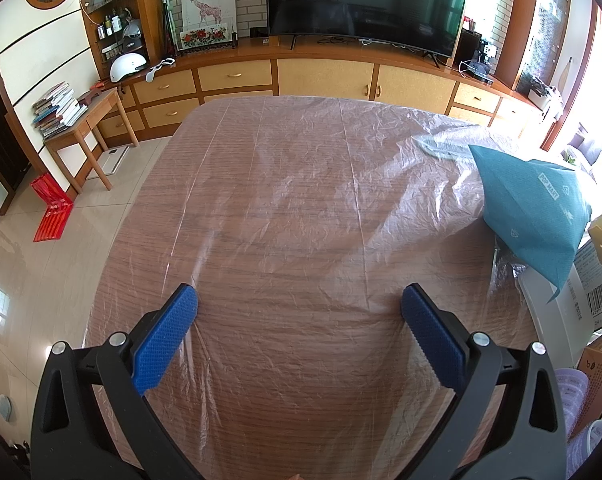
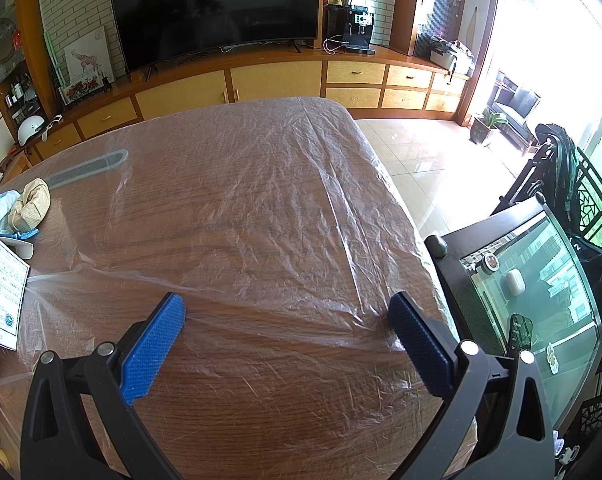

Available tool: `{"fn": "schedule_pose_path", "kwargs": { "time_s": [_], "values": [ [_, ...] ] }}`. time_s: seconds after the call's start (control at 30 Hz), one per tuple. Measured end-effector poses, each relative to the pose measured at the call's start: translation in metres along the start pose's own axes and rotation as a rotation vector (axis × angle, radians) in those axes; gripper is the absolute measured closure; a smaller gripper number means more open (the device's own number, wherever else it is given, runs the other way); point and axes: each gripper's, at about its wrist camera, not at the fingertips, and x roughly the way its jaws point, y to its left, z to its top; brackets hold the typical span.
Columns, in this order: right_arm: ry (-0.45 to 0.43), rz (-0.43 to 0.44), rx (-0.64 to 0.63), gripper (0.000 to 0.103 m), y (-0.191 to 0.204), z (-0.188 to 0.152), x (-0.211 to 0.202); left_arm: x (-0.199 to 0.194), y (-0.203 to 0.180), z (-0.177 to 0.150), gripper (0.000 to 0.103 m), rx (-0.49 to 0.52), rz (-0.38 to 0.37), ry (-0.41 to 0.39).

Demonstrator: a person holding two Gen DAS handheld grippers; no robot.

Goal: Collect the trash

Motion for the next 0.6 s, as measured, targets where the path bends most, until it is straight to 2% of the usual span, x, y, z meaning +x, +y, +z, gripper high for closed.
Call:
{"fn": "schedule_pose_path", "kwargs": {
  "time_s": [0.27,0.33,0.4,0.43,0.5,0.6],
  "values": [
    [0.0,-0.003,0.003,0.004,0.001,0.001,0.001,0.0,0.001,0.0,0.001,-0.011,0.008,0.0],
    [0.032,-0.002,0.006,0.004,0.001,0.002,0.0,-0.002,-0.001,0.0,0.001,-0.009,0.008,0.002],
    [0.1,-0.015,0.05,0.004,-0.001,0.004,0.0,-0.002,0.0,0.0,0.001,-0.004,0.001,0.04],
    [0.106,0.0,0.066,0.004,-0.003,0.005,-0.001,-0.005,0.001,0.0,0.001,-0.016,0.003,0.049],
    [0.075,0.046,0.08,0.004,0.004,0.004,-0.024,-0.023,0.003,0.002,0.002,-0.022,-0.037,0.002],
    [-0.005,0.11,0.03,0.004,0.024,-0.006,-0.069,-0.064,-0.004,-0.004,0.002,0.031,-0.112,-0.097]
  ]
}}
